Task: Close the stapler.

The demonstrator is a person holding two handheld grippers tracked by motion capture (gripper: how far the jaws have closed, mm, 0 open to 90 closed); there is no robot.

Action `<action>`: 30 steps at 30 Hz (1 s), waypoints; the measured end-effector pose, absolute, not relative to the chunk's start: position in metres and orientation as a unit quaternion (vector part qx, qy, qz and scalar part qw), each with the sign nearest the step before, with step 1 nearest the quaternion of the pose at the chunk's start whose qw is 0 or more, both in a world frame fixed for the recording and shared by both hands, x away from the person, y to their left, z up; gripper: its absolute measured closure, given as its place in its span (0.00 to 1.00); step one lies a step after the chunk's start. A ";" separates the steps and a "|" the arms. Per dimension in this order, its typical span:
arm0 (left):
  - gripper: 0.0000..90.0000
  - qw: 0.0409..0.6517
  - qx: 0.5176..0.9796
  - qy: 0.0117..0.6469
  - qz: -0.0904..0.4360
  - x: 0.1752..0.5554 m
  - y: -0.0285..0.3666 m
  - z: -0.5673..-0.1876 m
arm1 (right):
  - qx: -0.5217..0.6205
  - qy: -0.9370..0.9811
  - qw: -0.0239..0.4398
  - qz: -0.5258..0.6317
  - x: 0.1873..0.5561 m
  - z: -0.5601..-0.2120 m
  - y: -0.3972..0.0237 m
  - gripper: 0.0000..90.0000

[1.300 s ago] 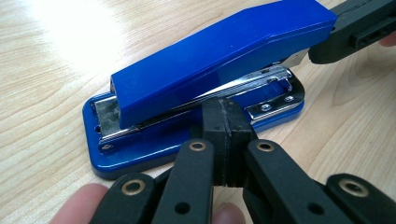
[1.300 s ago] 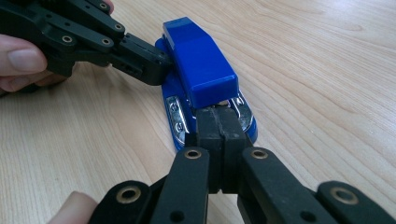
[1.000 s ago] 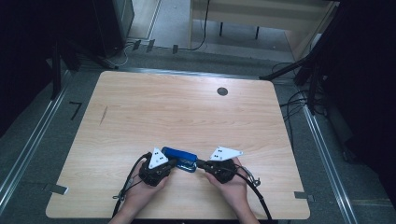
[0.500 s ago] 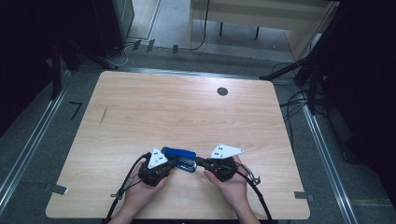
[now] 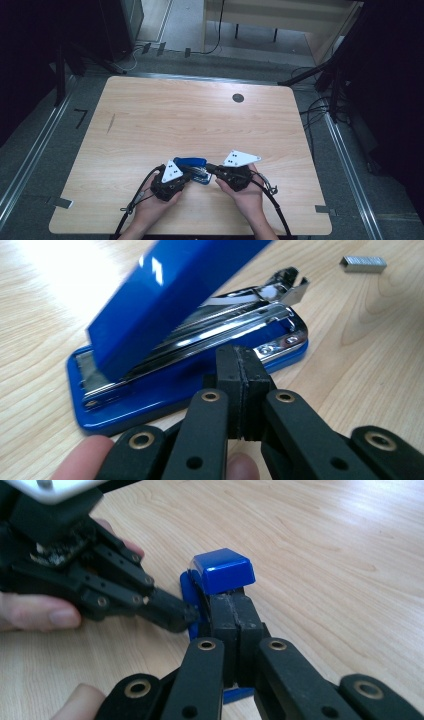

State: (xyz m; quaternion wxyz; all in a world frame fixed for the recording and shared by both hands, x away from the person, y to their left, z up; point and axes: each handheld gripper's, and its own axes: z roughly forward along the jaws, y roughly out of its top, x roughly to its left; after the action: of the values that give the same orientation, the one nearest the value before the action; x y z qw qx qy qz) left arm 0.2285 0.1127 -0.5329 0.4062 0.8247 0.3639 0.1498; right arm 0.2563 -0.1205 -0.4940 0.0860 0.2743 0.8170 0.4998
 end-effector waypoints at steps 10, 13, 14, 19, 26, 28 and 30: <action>1.00 0.406 0.826 0.355 0.166 0.229 0.104 -0.533 | 0.269 0.818 0.089 0.501 0.261 -0.487 -0.117 1.00; 1.00 0.406 0.823 0.361 0.164 0.230 0.104 -0.533 | 0.267 0.819 0.089 0.501 0.261 -0.486 -0.116 1.00; 1.00 0.406 0.824 0.360 0.166 0.230 0.104 -0.533 | 0.268 0.819 0.090 0.500 0.261 -0.485 -0.116 1.00; 1.00 0.405 0.825 0.358 0.166 0.230 0.104 -0.533 | 0.264 0.820 0.094 0.499 0.261 -0.482 -0.113 1.00; 1.00 0.400 0.828 0.350 0.178 0.228 0.102 -0.533 | 0.259 0.820 0.100 0.501 0.262 -0.474 -0.107 1.00; 1.00 0.401 0.828 0.351 0.177 0.229 0.102 -0.533 | 0.257 0.820 0.099 0.501 0.262 -0.472 -0.105 1.00; 1.00 0.401 0.828 0.352 0.173 0.229 0.103 -0.533 | 0.256 0.820 0.099 0.502 0.263 -0.471 -0.104 1.00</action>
State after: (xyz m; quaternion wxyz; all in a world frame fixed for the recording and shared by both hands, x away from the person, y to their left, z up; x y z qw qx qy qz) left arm 0.2291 0.1025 -0.5328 0.4012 0.8279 0.3517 0.1731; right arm 0.2628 -0.1038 -0.4710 0.0995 0.2559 0.8203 0.5017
